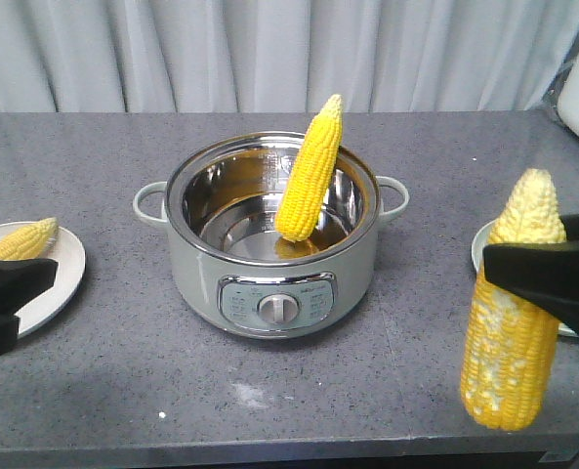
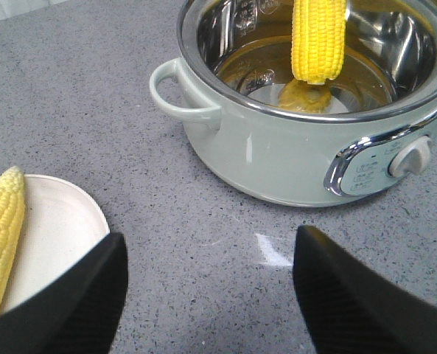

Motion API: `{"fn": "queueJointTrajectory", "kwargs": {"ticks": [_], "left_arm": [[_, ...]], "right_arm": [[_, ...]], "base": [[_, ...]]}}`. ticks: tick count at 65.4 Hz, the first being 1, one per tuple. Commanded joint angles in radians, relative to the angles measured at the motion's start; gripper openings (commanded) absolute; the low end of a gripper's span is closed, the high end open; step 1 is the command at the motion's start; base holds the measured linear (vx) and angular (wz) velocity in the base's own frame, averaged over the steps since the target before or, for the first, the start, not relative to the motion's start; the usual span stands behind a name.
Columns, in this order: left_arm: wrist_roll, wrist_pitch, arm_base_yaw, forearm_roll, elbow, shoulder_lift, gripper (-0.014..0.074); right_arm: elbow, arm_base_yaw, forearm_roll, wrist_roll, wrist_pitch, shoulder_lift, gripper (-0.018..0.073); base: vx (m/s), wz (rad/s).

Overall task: Distribute corn equally
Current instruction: 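Close the right gripper on the cob and lift it out of the pot, then reach the left gripper into the pot to the last corn cob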

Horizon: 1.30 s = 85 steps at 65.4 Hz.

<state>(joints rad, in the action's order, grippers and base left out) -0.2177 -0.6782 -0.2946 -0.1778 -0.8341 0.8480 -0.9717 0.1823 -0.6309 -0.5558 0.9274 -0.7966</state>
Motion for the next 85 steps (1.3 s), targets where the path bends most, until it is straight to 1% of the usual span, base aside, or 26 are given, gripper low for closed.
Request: {"fn": "queueJointTrajectory", "kwargs": {"ticks": [1,14,21,32,42,46,52,60,68,72,76,85], "left_arm": [[0.001,0.066,-0.004,-0.019,-0.027,-0.011,0.047],[0.001,0.065,-0.004,-0.019,-0.027,-0.011,0.047],[0.001,0.068,-0.004,-0.019,-0.027,-0.011,0.047],[0.008,0.09,-0.004,-0.02,-0.027,-0.005,0.047],[0.008,0.141,-0.004,-0.022,-0.042,0.014,0.0472],[0.006,0.127,-0.004,-0.028,-0.067,0.031,0.0475],[-0.005,0.071,-0.004,-0.036,-0.142,0.077,0.05],[-0.068,0.018,-0.004,-0.077,-0.225,0.14,0.0556],[-0.169,0.012,-0.004,-0.151,-0.291,0.214,0.0604],[-0.227,0.012,-0.004,-0.186,-0.318,0.249,0.0611],[-0.264,0.011,-0.004,-0.219,-0.342,0.285,0.0611],[-0.317,0.013,-0.004,-0.278,-0.389,0.362,0.0608]], "right_arm": [[0.003,-0.008,-0.032,-0.011,-0.064,0.053,0.0254],[0.021,-0.008,-0.009,-0.013,-0.065,0.119,0.0254],[0.021,-0.008,-0.011,-0.013,-0.063,0.135,0.0254],[0.021,-0.008,-0.011,-0.013,-0.063,0.135,0.0254],[0.021,-0.008,-0.011,-0.013,-0.063,0.135,0.0254],[0.021,-0.008,-0.011,-0.013,-0.063,0.135,0.0254],[0.021,-0.008,-0.012,-0.013,-0.063,0.135,0.0254],[0.021,-0.008,-0.012,-0.013,-0.063,0.135,0.0254],[0.021,-0.008,-0.012,-0.013,-0.063,0.135,0.0254],[0.021,-0.008,-0.012,-0.013,-0.063,0.135,0.0254],[0.021,-0.008,-0.012,-0.013,-0.063,0.135,0.0254],[0.021,-0.008,-0.012,-0.013,-0.063,0.135,0.0254]], "base": [[0.0,0.0],[0.0,0.0],[0.0,0.0],[0.0,0.0],[0.0,0.0],[0.0,0.0],[0.0,0.0],[0.0,0.0],[0.0,0.0],[0.0,0.0],[0.0,0.0],[0.0,0.0]]}}
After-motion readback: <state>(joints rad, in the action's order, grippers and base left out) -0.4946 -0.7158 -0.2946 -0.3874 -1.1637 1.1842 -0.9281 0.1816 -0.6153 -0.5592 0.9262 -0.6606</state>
